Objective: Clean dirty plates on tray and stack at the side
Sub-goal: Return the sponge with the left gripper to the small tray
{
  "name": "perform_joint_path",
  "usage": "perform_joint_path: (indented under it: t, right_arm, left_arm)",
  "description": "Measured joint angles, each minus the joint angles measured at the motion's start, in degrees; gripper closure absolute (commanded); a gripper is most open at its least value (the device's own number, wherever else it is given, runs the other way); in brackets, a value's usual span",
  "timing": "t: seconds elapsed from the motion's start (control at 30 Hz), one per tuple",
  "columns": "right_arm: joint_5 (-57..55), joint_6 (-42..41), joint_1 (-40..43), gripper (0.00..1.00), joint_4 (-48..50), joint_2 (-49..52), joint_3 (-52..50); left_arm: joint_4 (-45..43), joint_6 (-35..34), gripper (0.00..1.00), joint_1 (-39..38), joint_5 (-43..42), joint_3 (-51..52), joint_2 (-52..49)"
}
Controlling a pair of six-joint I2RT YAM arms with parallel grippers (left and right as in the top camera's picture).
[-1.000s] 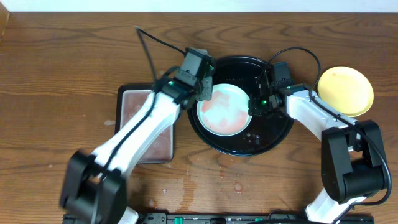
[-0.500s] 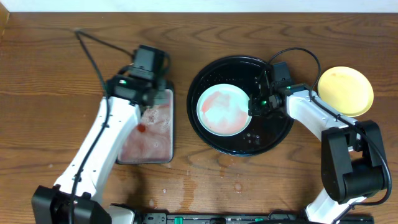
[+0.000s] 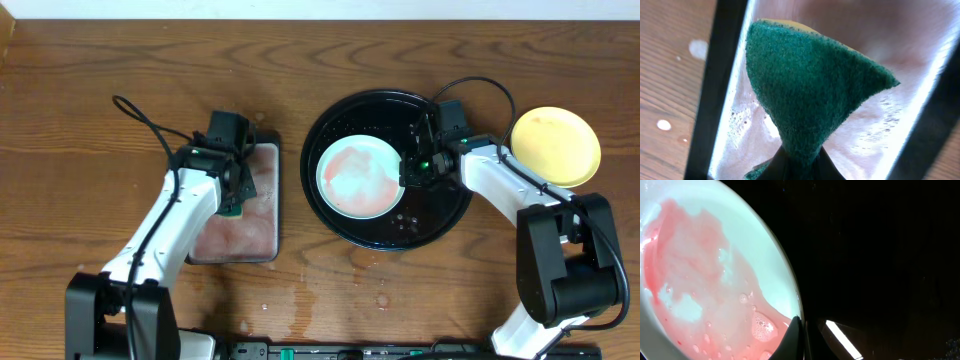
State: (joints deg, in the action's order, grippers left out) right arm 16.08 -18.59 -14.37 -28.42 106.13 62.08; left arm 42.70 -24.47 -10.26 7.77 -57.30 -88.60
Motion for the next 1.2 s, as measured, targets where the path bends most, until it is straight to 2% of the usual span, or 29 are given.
perform_joint_path:
  t: [0.03,0.07,0.27,0.57,0.67,0.7,0.83,1.07,1.1,1.13,1.17,1.2]
  right_arm:
    - [0.00,0.00,0.00,0.99,0.00,0.00,0.00]
    - [0.00,0.00,0.00,0.99,0.00,0.00,0.00]
    - [0.00,0.00,0.00,0.99,0.00,0.00,0.00]
    - [0.04,-0.02,0.00,0.99,-0.13,0.00,0.00]
    - [0.11,0.00,0.00,0.99,-0.90,-0.35,0.02]
    - [0.09,-0.02,0.00,0.99,-1.27,-0.81,0.02]
    - [-0.13,0.00,0.22,0.99,-2.01,-5.11,0.00]
    - [-4.94,0.00,0.42,0.99,-5.73,-20.37,0.17]
    - [-6.82,0.02,0.44,0.97,-6.73,-23.04,0.24]
    - [-7.41,0.00,0.46,0.88,-6.97,-24.04,0.26]
    - [-7.96,0.07,0.63,0.72,-7.74,-24.92,0.46]
    - [-8.22,0.31,0.66,0.64,-8.26,-25.35,0.57]
  left_arm:
    - [-0.26,-0.20,0.88,0.00,0.00,0.44,-0.17]
    - [-0.55,-0.37,0.79,0.00,-0.11,0.76,-0.37]
    - [-1.90,-1.42,0.59,-0.02,-0.17,0.81,-0.55]
    - [-2.16,-1.03,0.57,-0.02,-1.79,0.81,-0.55]
    - [-2.14,-0.72,0.50,-0.02,-3.39,0.81,-0.04]
    - [-2.10,-0.61,0.44,-0.02,-3.85,0.81,0.74]
    - [-2.05,-0.15,0.34,-0.02,-4.96,0.76,7.80]
    - [-1.99,1.14,0.28,-0.02,-5.51,-0.04,25.83]
    - [-1.88,1.33,0.28,-0.02,-5.57,-0.13,29.09]
    - [-1.86,1.38,0.27,-0.02,-5.70,-0.17,30.60]
    - [-1.81,1.51,0.27,-0.02,-5.75,-0.17,32.06]
    - [-1.77,1.64,0.27,-0.02,-5.75,-0.17,33.22]
